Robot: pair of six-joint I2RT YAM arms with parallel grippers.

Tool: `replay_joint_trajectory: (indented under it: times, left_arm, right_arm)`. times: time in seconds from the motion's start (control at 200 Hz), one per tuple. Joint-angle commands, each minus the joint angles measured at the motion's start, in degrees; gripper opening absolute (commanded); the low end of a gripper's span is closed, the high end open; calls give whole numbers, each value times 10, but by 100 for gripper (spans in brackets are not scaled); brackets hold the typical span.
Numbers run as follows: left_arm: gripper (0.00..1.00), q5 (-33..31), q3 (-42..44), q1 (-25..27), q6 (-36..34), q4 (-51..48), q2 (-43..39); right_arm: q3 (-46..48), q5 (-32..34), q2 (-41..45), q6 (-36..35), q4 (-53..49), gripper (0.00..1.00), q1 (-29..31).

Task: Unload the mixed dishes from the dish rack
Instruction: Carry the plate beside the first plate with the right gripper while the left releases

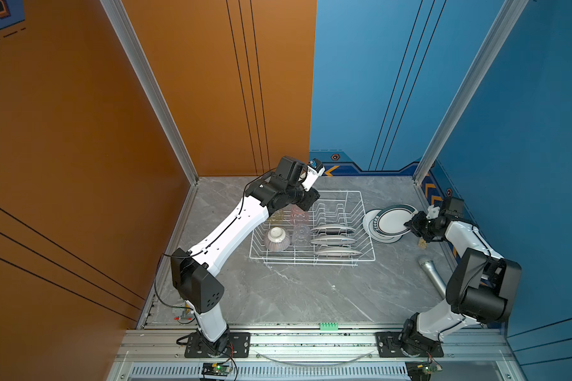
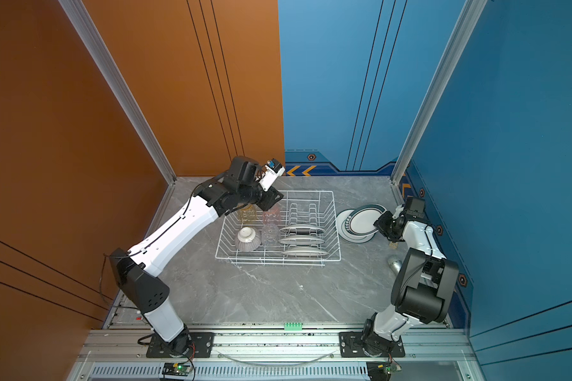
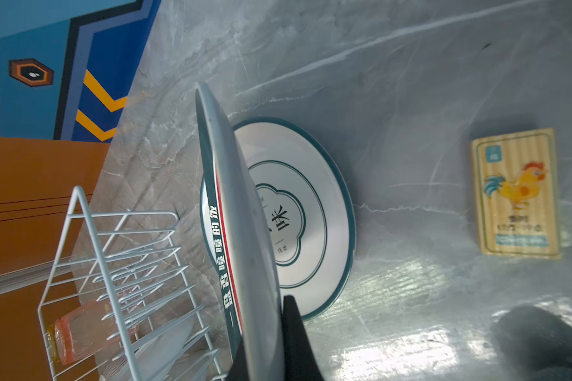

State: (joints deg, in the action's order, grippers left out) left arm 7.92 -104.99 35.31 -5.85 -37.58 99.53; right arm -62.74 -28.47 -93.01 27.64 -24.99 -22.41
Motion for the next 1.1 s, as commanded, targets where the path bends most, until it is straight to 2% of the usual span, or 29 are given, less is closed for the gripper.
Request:
replay_joint_trajectory:
  times: [0.0, 0.641, 0.841, 1.096]
  left_arm:
    - [39, -7, 11, 3, -9, -11, -12]
    - [40, -4, 13, 3, -10, -12, -7]
    - [40, -1, 13, 2, -12, -12, -8]
    - [40, 3, 14, 2, -12, -12, -7]
  right_arm:
    - [6, -30, -13, -1, 20, 0, 4]
    - [12, -48, -64, 6, 37, 0, 5]
    - [15, -47, -69, 5, 32, 15, 1]
    - [16, -34, -73, -8, 9, 21, -5]
